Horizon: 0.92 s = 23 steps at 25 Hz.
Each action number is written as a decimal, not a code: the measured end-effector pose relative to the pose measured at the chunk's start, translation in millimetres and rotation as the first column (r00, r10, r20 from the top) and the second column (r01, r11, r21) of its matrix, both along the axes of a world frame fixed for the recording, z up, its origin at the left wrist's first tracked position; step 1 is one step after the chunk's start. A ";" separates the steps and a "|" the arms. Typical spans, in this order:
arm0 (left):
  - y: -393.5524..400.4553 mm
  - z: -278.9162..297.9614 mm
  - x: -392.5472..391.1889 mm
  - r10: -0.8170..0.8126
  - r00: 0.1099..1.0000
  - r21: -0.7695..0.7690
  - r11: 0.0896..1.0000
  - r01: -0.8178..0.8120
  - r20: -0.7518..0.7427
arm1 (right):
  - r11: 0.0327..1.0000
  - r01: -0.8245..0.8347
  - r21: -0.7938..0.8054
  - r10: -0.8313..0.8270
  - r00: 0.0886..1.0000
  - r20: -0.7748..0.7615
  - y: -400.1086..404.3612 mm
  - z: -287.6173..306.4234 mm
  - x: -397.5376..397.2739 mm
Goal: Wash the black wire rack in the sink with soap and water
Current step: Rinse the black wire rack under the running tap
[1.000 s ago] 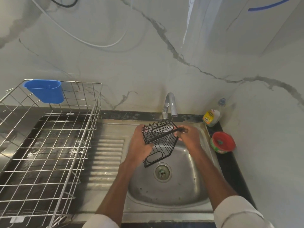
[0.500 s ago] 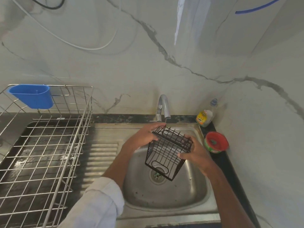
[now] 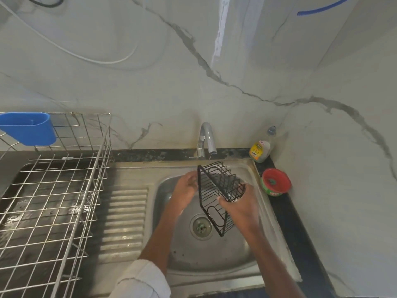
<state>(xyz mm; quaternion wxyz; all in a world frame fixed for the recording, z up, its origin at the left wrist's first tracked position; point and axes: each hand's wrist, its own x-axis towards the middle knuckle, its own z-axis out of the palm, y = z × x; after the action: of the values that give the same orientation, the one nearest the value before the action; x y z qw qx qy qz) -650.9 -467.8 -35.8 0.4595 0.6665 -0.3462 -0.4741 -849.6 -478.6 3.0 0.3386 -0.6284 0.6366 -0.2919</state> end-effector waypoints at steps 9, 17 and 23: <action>24.3 -5.5 26.7 0.140 0.990 -0.007 0.990 -0.140 -0.030 | 0.999 -0.038 0.016 0.037 0.999 0.031 -5.4 -3.7 14.4; 40.8 38.9 35.7 -0.090 0.993 -0.077 0.992 0.096 0.077 | 0.926 -0.362 0.104 0.321 0.904 0.282 -35.1 9.8 10.7; 55.1 35.8 53.3 -0.125 0.987 -0.059 0.990 0.132 0.102 | 0.902 -0.396 0.171 0.307 0.868 0.390 -69.6 15.0 40.4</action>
<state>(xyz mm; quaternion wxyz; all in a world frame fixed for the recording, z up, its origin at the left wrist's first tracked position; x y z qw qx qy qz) -597.6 -412.7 0.0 0.4320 0.6498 -0.4261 -0.4577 -809.3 -548.1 18.0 0.5701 -0.6249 0.4702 -0.2519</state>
